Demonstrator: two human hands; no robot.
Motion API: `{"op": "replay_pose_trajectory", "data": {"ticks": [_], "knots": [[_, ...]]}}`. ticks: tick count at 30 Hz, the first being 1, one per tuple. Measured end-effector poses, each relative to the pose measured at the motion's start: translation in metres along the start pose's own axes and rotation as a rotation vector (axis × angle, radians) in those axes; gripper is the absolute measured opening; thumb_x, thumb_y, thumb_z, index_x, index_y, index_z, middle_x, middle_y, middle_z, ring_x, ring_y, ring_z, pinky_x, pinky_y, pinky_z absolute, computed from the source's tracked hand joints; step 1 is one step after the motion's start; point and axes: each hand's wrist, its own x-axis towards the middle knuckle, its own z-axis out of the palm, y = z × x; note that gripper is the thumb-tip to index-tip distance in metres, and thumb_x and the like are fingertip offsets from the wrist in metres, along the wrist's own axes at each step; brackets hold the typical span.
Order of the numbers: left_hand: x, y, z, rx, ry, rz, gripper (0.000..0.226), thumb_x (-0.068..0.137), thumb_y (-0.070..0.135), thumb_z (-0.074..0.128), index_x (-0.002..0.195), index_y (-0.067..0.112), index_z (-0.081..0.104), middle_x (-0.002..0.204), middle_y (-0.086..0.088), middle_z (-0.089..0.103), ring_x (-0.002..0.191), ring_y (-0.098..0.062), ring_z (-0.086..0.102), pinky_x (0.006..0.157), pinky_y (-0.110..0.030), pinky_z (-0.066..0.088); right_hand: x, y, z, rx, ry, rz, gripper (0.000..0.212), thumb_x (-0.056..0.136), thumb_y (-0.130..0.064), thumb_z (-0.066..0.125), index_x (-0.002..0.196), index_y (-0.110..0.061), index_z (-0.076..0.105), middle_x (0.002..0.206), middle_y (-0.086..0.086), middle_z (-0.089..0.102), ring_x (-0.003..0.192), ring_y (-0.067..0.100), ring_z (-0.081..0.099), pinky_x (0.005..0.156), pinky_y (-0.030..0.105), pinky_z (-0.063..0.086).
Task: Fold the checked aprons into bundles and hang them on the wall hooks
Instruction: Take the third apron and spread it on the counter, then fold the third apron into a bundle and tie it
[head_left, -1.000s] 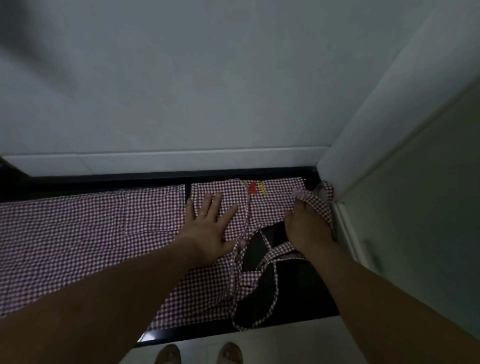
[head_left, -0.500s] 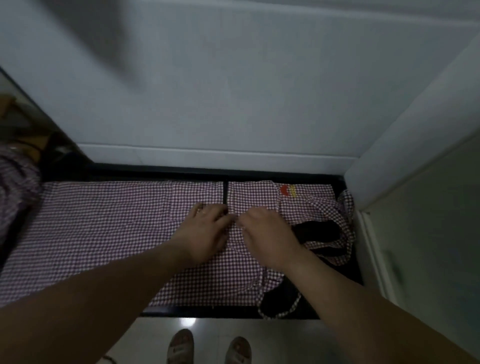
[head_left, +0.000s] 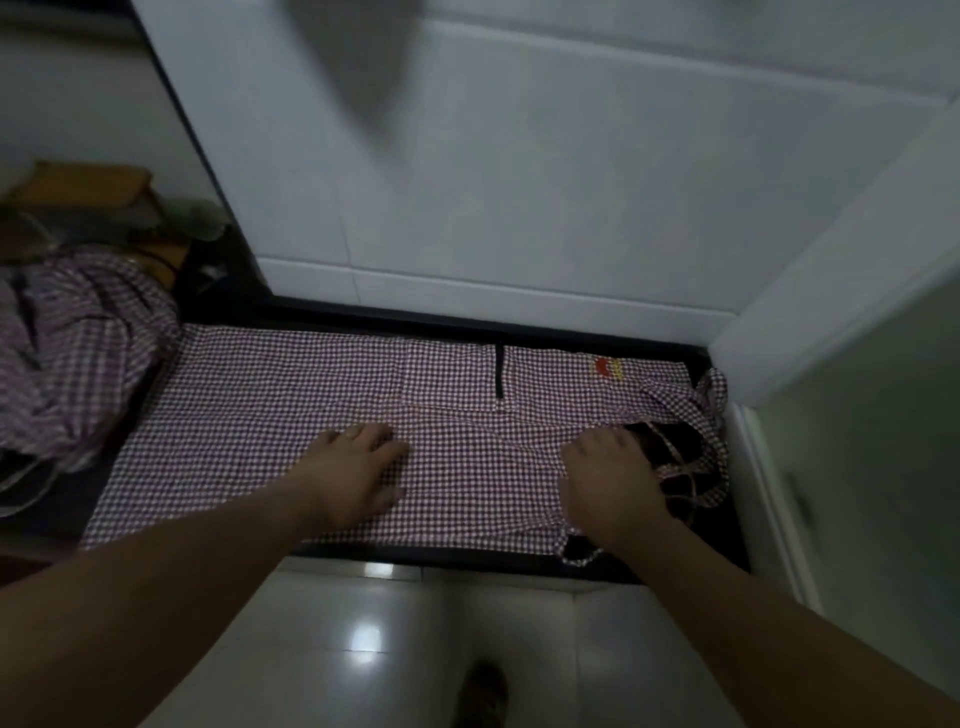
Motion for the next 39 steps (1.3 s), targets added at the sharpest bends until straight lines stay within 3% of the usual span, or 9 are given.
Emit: {"op": "replay_pose_trajectory", "data": {"ticks": [5,9,12,18,24,29,32,36,39], "knots": [[-0.073,-0.026,0.020,0.086,-0.080,0.010,0.091,0.083,0.085,0.043,0.159,0.040,0.023,0.154,0.004,0.031,0.142,-0.022,0.034,0.117,-0.051,0.032,-0.040,-0.096,0.022,0.216,-0.266,-0.076,0.076,0.077,-0.057,0.058,0.145,-0.024,0.045,0.139,0.001,0.051,0.124,0.027,0.051,0.098,0.047,0.048],[-0.104,-0.054,0.042,0.134,0.002,0.008,0.072,0.092,0.051,0.059,0.156,0.036,0.029,0.145,0.002,0.043,0.131,-0.023,0.046,0.107,-0.048,0.043,-0.065,-0.104,0.046,0.201,-0.021,0.036,0.044,0.065,-0.009,0.067,0.108,-0.016,0.061,0.102,0.005,0.059,0.088,0.029,0.061,0.069,0.040,0.051],[-0.111,-0.070,0.053,0.147,0.074,0.047,0.053,0.094,0.033,0.057,0.146,0.033,0.044,0.135,0.004,0.056,0.119,-0.020,0.056,0.104,-0.043,0.045,-0.068,-0.091,0.055,0.202,0.111,-0.039,0.027,0.072,-0.011,0.052,0.099,-0.016,0.055,0.088,0.005,0.058,0.076,0.028,0.057,0.062,0.039,0.051],[-0.127,-0.099,0.042,0.111,0.091,0.065,0.038,0.095,0.029,0.053,0.133,0.036,0.055,0.127,0.009,0.061,0.109,-0.016,0.060,0.093,-0.034,0.044,-0.071,-0.067,0.035,0.238,-0.060,0.023,0.029,0.068,-0.024,0.059,0.090,-0.028,0.041,0.080,0.000,0.057,0.070,0.026,0.059,0.057,0.038,0.045],[-0.091,-0.123,-0.020,-0.149,0.222,-0.132,0.012,0.100,0.037,0.051,0.105,0.026,0.049,0.102,-0.004,0.071,0.089,-0.027,0.067,0.069,-0.036,0.043,-0.014,-0.052,-0.048,0.295,-0.065,0.264,0.008,0.103,-0.023,0.044,0.102,-0.015,0.045,0.078,0.005,0.058,0.070,0.032,0.061,0.065,0.040,0.049],[-0.034,-0.133,-0.071,-0.122,0.229,-0.235,0.006,0.099,0.032,0.052,0.101,0.027,0.054,0.114,-0.006,0.071,0.101,-0.028,0.067,0.082,-0.036,0.051,0.054,-0.011,-0.067,0.475,-0.200,0.224,0.029,0.099,-0.048,0.058,0.107,-0.022,0.047,0.099,0.000,0.063,0.092,0.024,0.062,0.075,0.034,0.043],[-0.008,-0.141,-0.083,-0.058,0.203,-0.275,0.020,0.102,0.031,0.048,0.114,0.024,0.062,0.120,-0.004,0.071,0.107,-0.024,0.066,0.092,-0.037,0.052,0.102,0.020,-0.058,0.412,-0.355,0.145,0.021,0.096,-0.031,0.060,0.112,-0.019,0.065,0.122,0.008,0.069,0.111,0.026,0.064,0.090,0.032,0.047],[0.024,-0.151,-0.087,0.105,0.120,-0.339,0.026,0.104,0.031,0.040,0.123,0.030,0.058,0.129,0.001,0.067,0.120,-0.022,0.061,0.106,-0.045,0.040,0.150,0.037,-0.051,0.419,-0.460,0.179,0.023,0.093,-0.018,0.057,0.070,-0.023,0.058,0.096,0.006,0.065,0.094,0.024,0.062,0.078,0.029,0.044],[0.047,-0.156,-0.074,0.119,0.078,-0.382,0.028,0.104,0.029,0.037,0.123,0.028,0.057,0.130,-0.001,0.066,0.122,-0.024,0.060,0.107,-0.048,0.039,0.174,0.041,-0.030,0.450,-0.503,0.239,0.023,0.096,-0.024,0.055,0.089,-0.010,0.071,0.103,0.010,0.069,0.098,0.025,0.064,0.082,0.030,0.049]]}}
